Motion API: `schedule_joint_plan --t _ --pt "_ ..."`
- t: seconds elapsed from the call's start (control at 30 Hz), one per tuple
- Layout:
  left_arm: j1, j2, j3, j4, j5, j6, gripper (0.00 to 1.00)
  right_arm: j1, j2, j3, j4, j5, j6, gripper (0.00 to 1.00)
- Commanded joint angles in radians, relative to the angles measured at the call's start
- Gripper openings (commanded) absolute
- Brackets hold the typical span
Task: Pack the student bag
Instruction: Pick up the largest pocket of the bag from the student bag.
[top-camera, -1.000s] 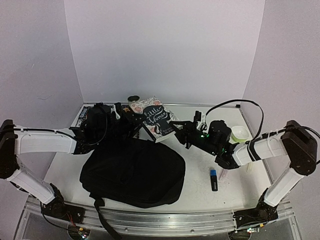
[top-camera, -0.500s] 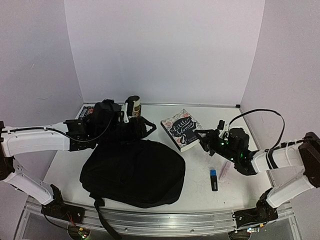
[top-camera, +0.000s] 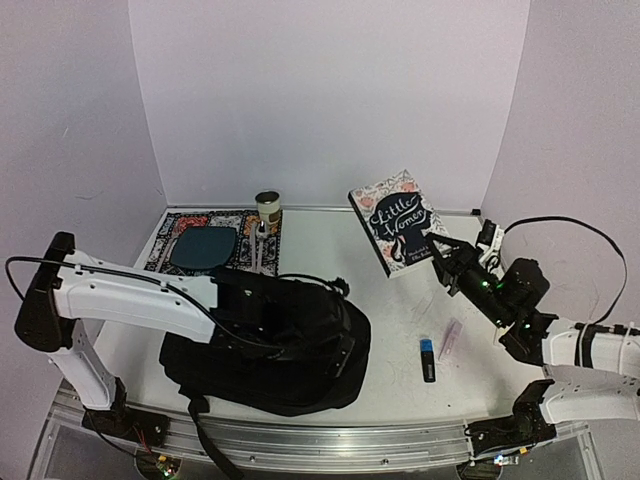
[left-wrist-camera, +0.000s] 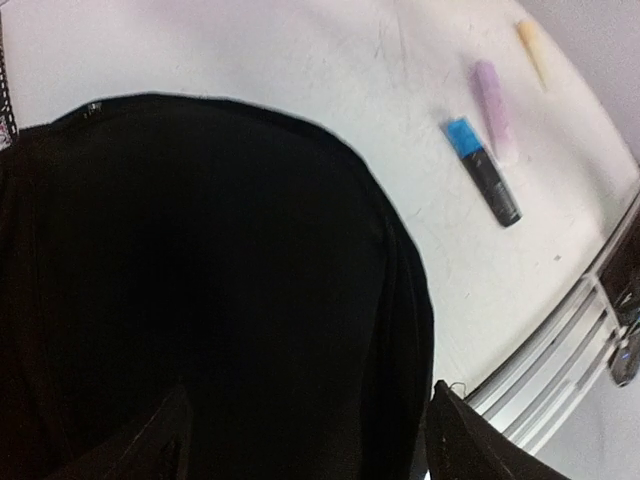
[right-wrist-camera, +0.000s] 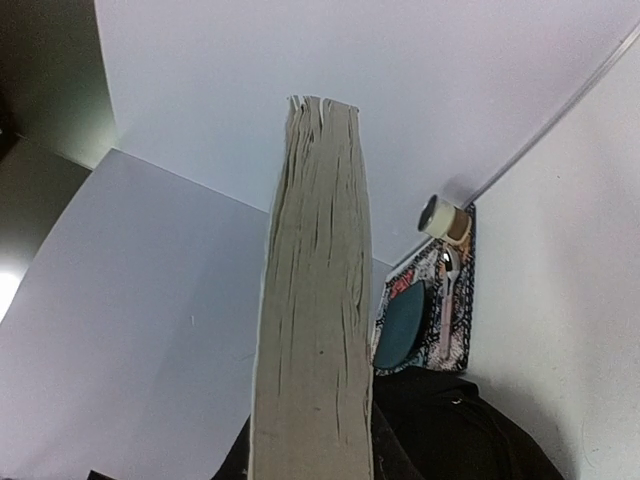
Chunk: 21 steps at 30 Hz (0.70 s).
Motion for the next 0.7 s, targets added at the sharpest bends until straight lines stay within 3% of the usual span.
schedule_joint_plan --t 0.0,0.13,0.4,0.67 --pt "-0.05 0.123 0.151 -0.25 -0.142 0.004 0.85 -0.007 -0.084 -0.003 0.133 0.012 -0.029 0.0" --pt "-0.071 0.218 0.218 -0.331 -0.18 -0.008 0.88 -0.006 -0.113 -0.028 0.121 -0.001 -0.017 0.0" --pt "-0.134 0.296 0.305 -0.376 -0.126 0.017 0.99 -0.006 -0.144 -0.061 0.102 -0.007 -0.002 0.0" --pt "-0.121 0.358 0.293 -0.431 -0.184 -0.053 0.99 -0.007 -0.144 -0.065 0.103 -0.008 0.002 0.0"
